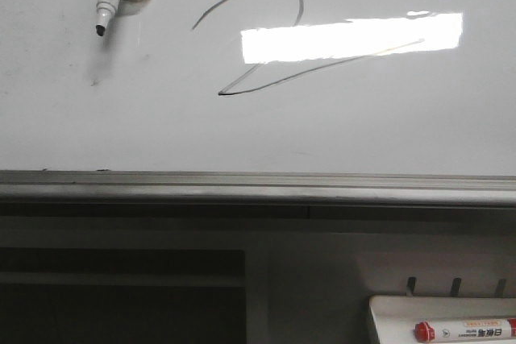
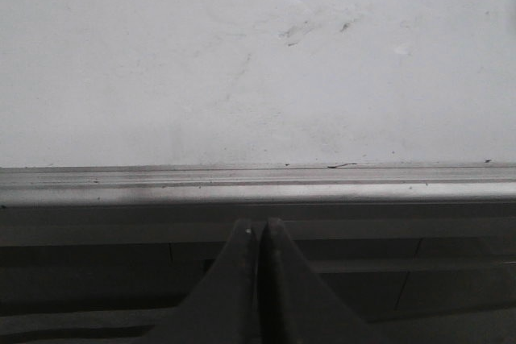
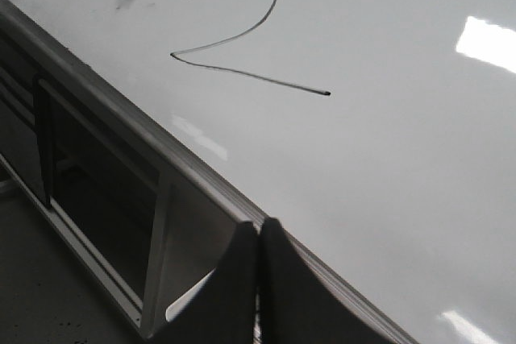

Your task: Write number 2 on whiteboard

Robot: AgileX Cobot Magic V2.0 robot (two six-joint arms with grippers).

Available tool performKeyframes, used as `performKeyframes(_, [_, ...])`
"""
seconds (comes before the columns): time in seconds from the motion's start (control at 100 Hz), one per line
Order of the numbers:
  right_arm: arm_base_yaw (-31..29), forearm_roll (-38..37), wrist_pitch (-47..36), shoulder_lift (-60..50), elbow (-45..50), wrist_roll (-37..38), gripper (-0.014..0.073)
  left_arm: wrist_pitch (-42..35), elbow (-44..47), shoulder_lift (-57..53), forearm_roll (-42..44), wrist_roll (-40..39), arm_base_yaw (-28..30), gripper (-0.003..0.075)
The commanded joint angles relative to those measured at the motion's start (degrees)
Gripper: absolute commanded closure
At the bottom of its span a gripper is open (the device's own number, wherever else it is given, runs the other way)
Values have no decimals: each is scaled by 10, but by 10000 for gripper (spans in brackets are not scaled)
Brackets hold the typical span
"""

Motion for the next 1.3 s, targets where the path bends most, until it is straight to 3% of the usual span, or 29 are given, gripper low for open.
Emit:
performKeyframes(0.0, [-3,-10,-45,10,-13,1,665,-36,6,-15,-9,-5,1,741])
performKeyframes(0.43, [-3,-10,-39,10,-12,1,665,-36,6,-15,-9,-5,1,741])
performKeyframes(0.56, [-31,-84,-32,10,17,4,665,-36,6,-15,-9,-5,1,741])
performKeyframes(0.66, [-109,-52,-109,10,64,41,665,-36,6,-15,-9,-5,1,741])
performKeyframes(0.81, [-274,29,-355,10,173,41,665,-36,6,-15,-9,-5,1,741])
performKeyframes(0.94, [-344,86,-466,10,257,51,665,-36,6,-15,-9,-5,1,741])
performKeyframes(1.18, [-356,86,-247,-11,261,84,665,-36,6,-15,-9,-5,1,741])
performKeyframes(1.29, [-356,86,-247,-11,261,84,665,-36,6,-15,-9,-5,1,741])
